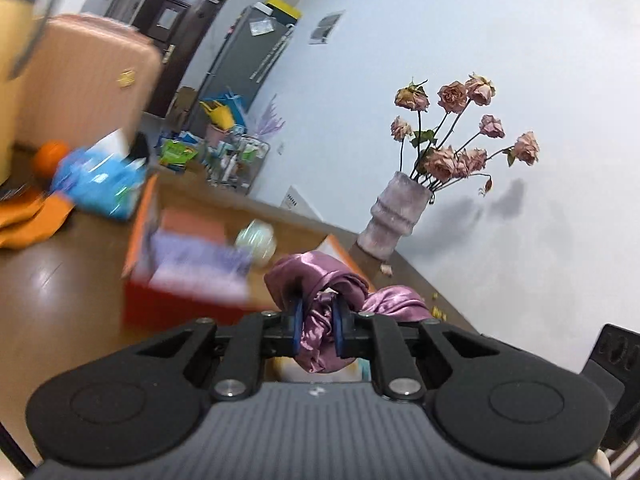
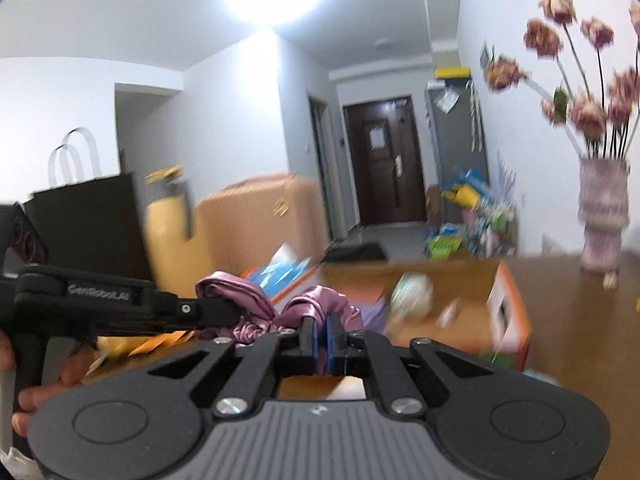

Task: Organize soft objects
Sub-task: 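Lift the scrunchie with both grippers and carry it over the box, then open both grippers to drop the scrunchie into the box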

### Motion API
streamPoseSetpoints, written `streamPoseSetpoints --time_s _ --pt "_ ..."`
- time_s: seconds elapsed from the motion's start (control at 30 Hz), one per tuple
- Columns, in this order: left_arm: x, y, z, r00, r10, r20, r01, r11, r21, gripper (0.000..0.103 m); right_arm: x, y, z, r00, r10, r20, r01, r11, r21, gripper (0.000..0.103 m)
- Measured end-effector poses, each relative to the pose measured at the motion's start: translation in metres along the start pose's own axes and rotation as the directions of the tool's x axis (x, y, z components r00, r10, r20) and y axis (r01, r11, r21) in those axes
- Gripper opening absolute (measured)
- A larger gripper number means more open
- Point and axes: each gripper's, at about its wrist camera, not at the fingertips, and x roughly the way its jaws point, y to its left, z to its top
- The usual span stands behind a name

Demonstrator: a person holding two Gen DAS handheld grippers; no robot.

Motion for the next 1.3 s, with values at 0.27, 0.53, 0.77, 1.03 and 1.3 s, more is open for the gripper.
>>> streamPoseSetpoints --time_s 0.27,0.53,0.77,1.03,1.3 --pt "0.180 -0.010 0.066 0.966 0.109 -0.234 -0.103 0.994 0.036 0.015 0.116 -0.101 0.065 0.979 -0.115 -0.166 0.110 0.993 -0.040 0.004" --pt "0.285 0.000 0.049 0.902 0.133 -0.410 -0.143 0.990 0.006 0.016 0.218 -0.147 0.062 0.908 -0.233 -0.349 0.163 0.962 -0.219 0.005" --pt "0.299 0.020 0.048 0.891 0.086 -0.446 -0.151 0.982 -0.112 0.046 0.259 -0.181 0.061 0.893 -0.249 -0.375 0.213 0.968 -0.135 0.017" --pt "0.226 0.014 0.092 0.934 0.204 -0.293 -0.211 0.978 0.007 0.056 0.213 -0.187 0.082 0.922 -0.238 -0.305 0.229 0.971 -0.065 0.027" --pt "0.101 -0.006 0.110 0.918 0.393 -0.045 -0.374 0.900 0.223 0.083 0.103 -0.153 0.125 0.947 -0.269 -0.178 0.244 0.958 -0.148 0.051"
